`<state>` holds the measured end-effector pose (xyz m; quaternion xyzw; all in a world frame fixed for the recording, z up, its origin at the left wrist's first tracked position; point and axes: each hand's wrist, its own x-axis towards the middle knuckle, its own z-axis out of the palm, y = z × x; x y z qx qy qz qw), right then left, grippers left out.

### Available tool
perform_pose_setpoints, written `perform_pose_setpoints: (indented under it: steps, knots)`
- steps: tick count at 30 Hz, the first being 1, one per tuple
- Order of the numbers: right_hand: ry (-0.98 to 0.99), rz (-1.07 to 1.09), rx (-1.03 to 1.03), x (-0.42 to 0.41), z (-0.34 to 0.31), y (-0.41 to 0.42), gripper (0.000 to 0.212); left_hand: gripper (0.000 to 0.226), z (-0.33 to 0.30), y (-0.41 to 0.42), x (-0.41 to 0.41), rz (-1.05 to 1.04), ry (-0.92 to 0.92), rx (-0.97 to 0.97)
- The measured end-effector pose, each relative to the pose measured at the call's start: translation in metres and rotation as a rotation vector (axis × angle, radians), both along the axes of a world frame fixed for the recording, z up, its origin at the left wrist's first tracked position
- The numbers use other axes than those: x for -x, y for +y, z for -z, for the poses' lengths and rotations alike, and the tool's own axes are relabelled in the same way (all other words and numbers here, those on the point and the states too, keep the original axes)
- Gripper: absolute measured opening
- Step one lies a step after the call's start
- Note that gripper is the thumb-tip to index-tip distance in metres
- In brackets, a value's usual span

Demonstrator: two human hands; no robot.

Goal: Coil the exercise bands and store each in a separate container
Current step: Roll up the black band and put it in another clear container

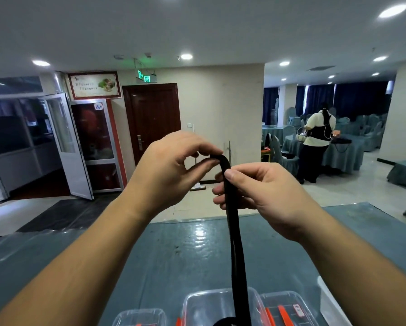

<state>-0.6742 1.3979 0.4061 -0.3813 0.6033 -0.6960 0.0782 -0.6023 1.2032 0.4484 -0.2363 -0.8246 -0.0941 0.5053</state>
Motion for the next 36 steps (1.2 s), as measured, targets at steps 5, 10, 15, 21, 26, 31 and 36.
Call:
perform_pose_setpoints:
  steps: [5,10,15,21,26,31,36]
  knots:
    - [0.023,0.055,0.108,0.001,-0.001,-0.003,0.023,0.012,0.021,0.007,0.009,0.008,0.153,-0.143]
    - [-0.018,0.158,0.247,0.001,0.008,-0.018,0.022,0.013,0.056,0.026,0.023,0.058,0.151,-0.366]
    - [-0.071,0.202,0.282,0.005,0.016,-0.021,0.022,0.018,0.061,0.02,0.025,0.096,0.05,-0.364]
    - [-0.101,0.161,0.215,0.008,0.02,-0.019,0.019,0.037,0.043,0.011,0.017,0.059,-0.125,-0.288]
    - [-0.102,0.114,0.154,0.01,0.021,-0.015,0.02,0.037,0.034,0.002,0.014,0.037,-0.308,-0.204]
    - [-0.14,0.058,0.132,0.01,0.022,-0.016,0.022,0.026,0.034,0.0,0.014,0.059,-0.322,-0.166]
    - [-0.219,0.022,0.203,0.01,0.028,-0.019,0.024,0.021,0.045,0.001,0.018,-0.004,-0.215,-0.155]
